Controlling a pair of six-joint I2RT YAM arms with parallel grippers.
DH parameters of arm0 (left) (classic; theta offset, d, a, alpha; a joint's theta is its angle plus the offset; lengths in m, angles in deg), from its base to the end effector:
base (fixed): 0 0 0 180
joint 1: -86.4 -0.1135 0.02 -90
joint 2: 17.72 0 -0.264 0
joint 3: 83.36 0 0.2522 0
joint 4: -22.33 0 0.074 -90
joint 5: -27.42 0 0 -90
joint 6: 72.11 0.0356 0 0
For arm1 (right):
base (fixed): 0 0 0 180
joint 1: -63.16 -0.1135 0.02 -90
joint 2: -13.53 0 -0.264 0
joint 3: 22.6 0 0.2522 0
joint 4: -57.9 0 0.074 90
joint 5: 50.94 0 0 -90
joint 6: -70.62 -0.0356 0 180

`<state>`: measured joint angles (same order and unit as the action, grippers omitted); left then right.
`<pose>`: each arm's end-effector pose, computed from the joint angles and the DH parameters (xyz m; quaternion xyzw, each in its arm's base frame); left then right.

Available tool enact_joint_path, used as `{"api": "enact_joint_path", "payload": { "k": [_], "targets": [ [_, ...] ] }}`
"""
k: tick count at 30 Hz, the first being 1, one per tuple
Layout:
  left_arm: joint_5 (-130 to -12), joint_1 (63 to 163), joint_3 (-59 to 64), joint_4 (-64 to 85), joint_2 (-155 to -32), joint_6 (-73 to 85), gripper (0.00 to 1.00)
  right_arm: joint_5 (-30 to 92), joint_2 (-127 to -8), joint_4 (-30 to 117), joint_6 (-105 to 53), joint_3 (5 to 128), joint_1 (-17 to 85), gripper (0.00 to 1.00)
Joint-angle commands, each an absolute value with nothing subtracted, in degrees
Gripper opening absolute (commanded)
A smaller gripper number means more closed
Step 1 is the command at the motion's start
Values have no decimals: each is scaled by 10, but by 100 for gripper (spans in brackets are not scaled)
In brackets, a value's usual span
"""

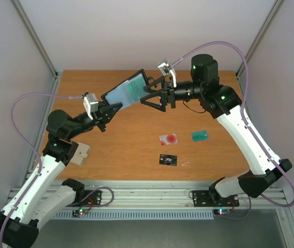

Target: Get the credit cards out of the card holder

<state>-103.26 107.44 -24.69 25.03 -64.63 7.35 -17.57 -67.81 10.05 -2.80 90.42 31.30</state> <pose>0.1637 -0.0878 0.3829 0.3262 0.5468 -0.4065 0.6553 0.2262 0.1756 0.4809 -0.5486 0.5250 0.4462 0.4737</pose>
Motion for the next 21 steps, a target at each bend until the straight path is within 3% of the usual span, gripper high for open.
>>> {"api": "enact_joint_path", "payload": {
  "k": [1, 21],
  "targets": [
    [-1036, 1078, -235, 285, -646, 82, 0, -115, -657, 59, 32, 921, 310, 90],
    [-1039, 1079, -238, 279, -640, 81, 0, -172, -690, 76, -12, 938, 306, 85]
  ]
}}
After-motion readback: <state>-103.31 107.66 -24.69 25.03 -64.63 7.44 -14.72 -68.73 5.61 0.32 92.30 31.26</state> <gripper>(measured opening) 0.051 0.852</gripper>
